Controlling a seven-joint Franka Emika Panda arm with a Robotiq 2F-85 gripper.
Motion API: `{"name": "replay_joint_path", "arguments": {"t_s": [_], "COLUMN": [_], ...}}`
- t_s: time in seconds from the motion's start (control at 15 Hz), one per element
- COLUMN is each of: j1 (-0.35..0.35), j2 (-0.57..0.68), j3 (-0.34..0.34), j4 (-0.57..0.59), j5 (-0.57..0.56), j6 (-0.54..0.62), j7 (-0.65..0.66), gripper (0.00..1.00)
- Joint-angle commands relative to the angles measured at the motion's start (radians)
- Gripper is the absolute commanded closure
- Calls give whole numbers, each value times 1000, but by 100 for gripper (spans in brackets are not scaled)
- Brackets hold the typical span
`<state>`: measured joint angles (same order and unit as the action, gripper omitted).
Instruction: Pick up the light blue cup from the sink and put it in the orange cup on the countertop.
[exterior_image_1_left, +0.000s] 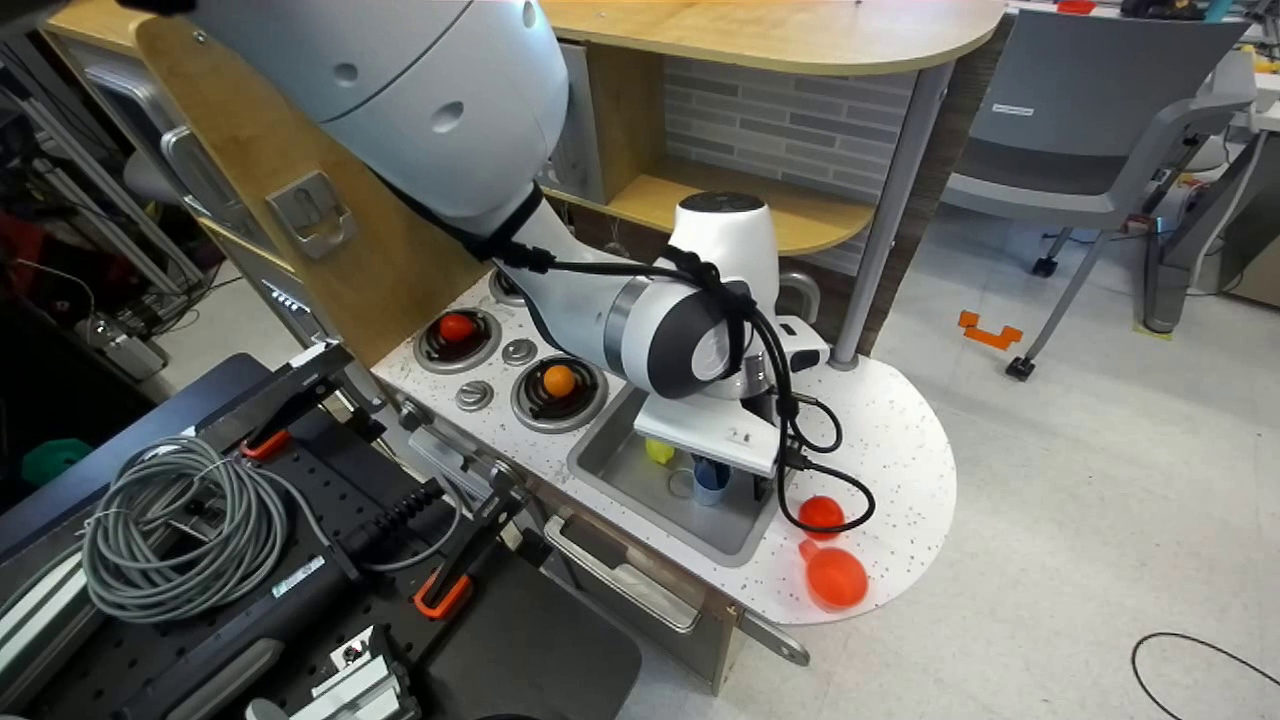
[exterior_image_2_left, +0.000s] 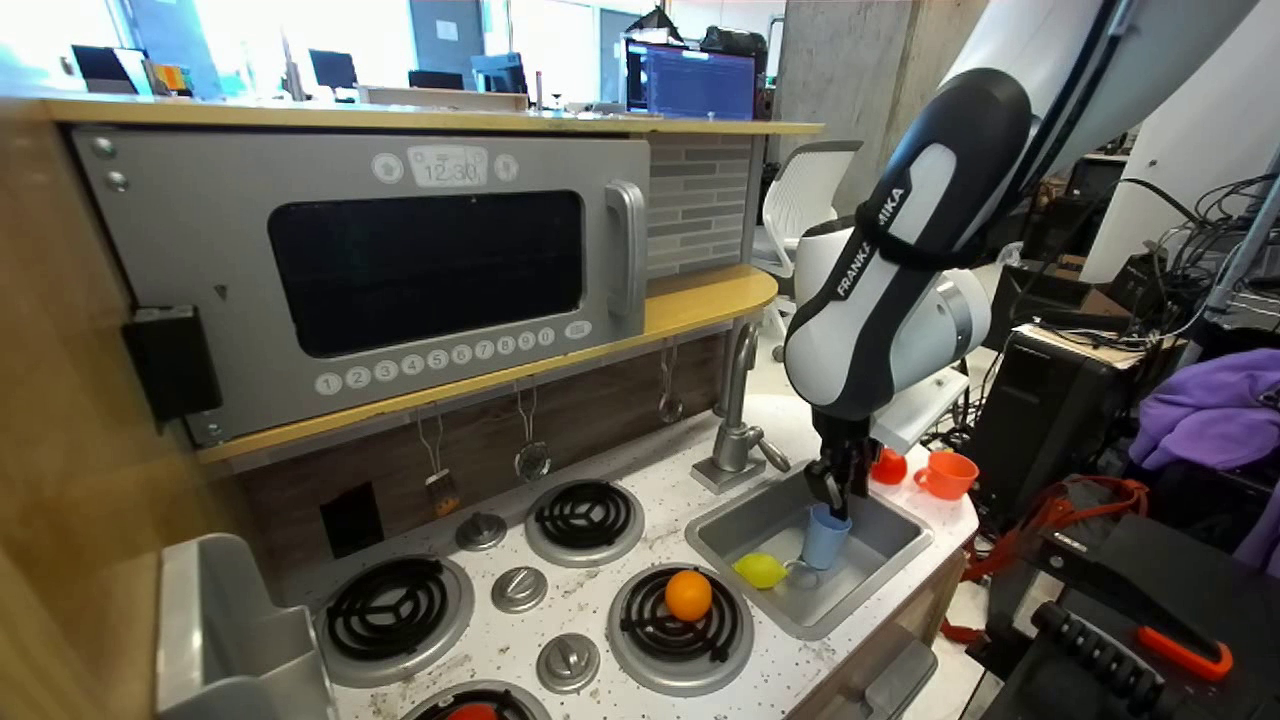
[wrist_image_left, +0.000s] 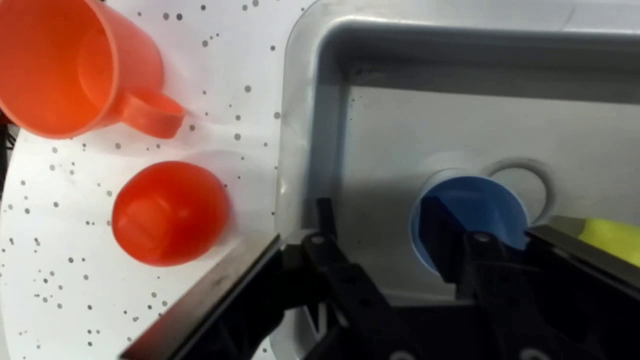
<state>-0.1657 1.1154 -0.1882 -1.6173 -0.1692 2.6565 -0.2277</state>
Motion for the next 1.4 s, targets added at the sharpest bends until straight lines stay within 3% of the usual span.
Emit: {"name": "replay_joint_path", "arguments": {"t_s": [0.0,0.13,0.2,0.4,0.87,1.33], "j1": [23,27,29,32,16,-61], "j2": [10,13,16,23,-18,-188], "j3": [-19,-18,-17,-6,17,49], "j4": [-14,-17,-15,-8,-18,-143], "j5": [-39,-40,-38,-29,-10,28], "j6": [33,33,30,14,-11,-76], "j7": [28,29,31,32,22,12], "gripper": [62,62,84,100,100,99]}}
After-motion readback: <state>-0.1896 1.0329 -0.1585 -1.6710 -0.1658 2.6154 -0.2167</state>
